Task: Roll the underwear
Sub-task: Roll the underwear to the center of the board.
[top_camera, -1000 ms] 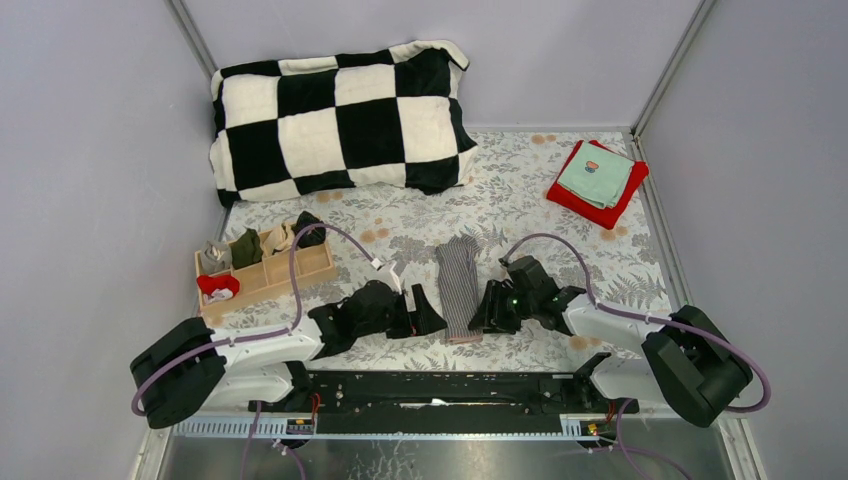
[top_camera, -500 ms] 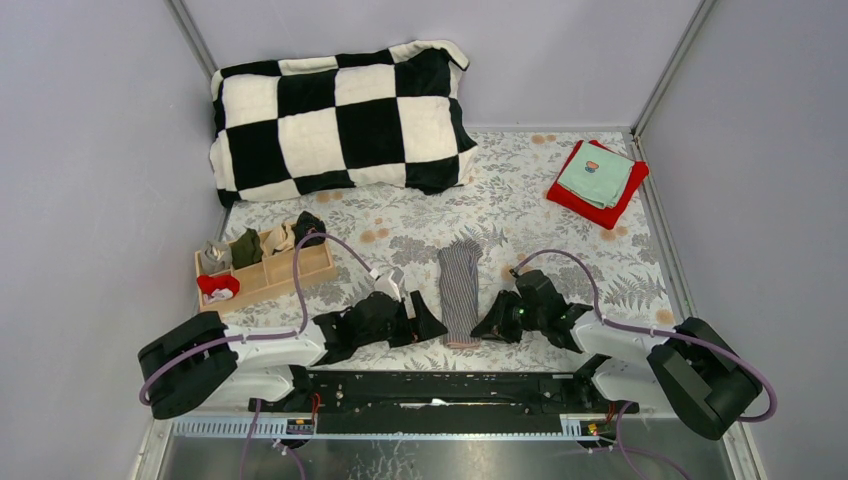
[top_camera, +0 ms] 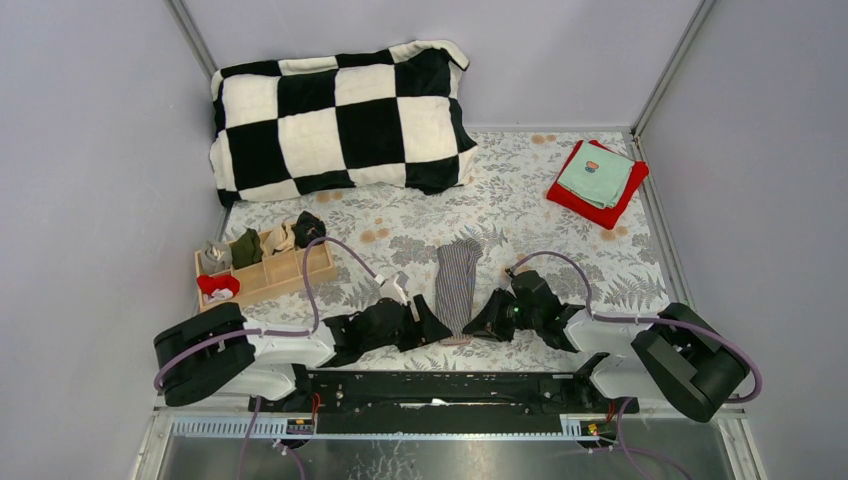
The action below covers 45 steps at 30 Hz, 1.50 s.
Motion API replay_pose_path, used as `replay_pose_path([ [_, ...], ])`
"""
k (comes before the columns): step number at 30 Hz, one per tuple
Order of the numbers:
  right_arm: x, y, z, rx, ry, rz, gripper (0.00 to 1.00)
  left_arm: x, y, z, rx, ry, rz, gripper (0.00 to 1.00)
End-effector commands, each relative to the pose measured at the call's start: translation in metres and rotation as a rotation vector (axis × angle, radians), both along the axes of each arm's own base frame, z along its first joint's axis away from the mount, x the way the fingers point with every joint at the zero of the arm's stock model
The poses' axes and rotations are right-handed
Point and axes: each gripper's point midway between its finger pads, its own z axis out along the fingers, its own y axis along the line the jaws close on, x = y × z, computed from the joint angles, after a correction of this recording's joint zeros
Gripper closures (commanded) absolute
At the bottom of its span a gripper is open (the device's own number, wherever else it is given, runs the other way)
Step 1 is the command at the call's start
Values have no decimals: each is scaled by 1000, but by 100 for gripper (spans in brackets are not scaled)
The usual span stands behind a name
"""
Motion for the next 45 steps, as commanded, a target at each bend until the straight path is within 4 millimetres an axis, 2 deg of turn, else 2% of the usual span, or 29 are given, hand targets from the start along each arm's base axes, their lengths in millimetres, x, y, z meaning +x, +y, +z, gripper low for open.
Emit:
replay_pose_path([
  [1,3,12,9,47,-14,16,88,-2,3,-17,50,36,41,28],
  [10,0,9,4,16,-16,24,87,2,6,-30,100,92,125,40],
  [20,0,10,3,9,-19,42,83,0,6,-41,140,106,115,48],
  [29,-1,8,2,-6,-26,49,74,-3,6,-46,153,113,107,56],
  [36,-1,2,4,-50,-54,73,58,-3,7,-47,158,116,106,67],
  [40,-3,-7,5,-108,-89,100,44,-3,7,-47,159,115,105,71],
  [45,-1,-14,13,-130,-170,116,37,-3,11,-44,159,95,101,80],
])
